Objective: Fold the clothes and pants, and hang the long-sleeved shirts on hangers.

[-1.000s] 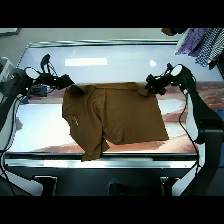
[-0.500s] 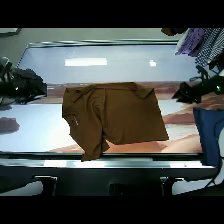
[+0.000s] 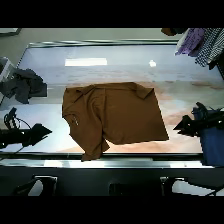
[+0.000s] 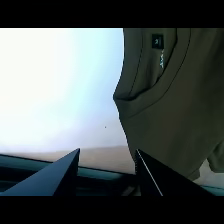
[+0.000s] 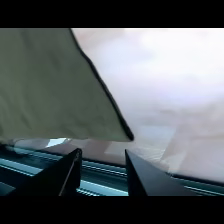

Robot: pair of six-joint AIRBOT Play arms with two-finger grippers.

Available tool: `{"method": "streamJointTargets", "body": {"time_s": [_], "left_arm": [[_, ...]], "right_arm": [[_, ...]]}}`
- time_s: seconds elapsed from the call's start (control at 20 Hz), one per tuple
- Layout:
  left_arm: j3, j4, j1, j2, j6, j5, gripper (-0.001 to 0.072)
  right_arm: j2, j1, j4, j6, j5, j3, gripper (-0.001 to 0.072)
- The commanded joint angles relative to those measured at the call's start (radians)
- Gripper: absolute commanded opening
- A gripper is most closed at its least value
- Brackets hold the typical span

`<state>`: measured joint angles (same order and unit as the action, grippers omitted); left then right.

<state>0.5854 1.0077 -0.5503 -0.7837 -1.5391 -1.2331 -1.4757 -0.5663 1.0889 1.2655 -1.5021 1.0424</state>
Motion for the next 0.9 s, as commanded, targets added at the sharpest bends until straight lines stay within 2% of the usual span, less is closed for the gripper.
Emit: {"method": "streamJointTargets", "body": {"time_s": [0.0, 0.25, 0.45, 0.65, 0.8, 0.85], "left_arm": [[-0.135, -0.052, -0.003, 0.116, -0.013, 0.008, 0.04], [-0.149, -0.082, -0.003, 0.108, -0.005, 0.01, 0.04], [-0.149, -0.085, -0.003, 0.105, -0.001, 0.01, 0.0402], [-0.15, -0.085, 0.0, 0.081, 0.025, -0.034, 0.0407], [-0.151, -0.085, 0.074, 0.026, 0.06, -0.068, 0.0407], [-0.154, -0.085, 0.126, 0.005, 0.059, -0.062, 0.0407]], "right_arm": [[0.01, -0.009, 0.014, -0.047, 0.085, -0.119, 0.032], [0.01, -0.009, -0.005, -0.082, 0.161, -0.211, 0.0356], [0.01, 0.003, -0.139, -0.125, 0.224, -0.249, 0.0356], [0.008, 0.142, -0.119, -0.106, 0.246, -0.253, 0.035], [0.009, 0.165, -0.135, -0.09, 0.248, -0.253, 0.0031], [0.016, 0.165, -0.133, -0.09, 0.244, -0.253, 0.0031]]}}
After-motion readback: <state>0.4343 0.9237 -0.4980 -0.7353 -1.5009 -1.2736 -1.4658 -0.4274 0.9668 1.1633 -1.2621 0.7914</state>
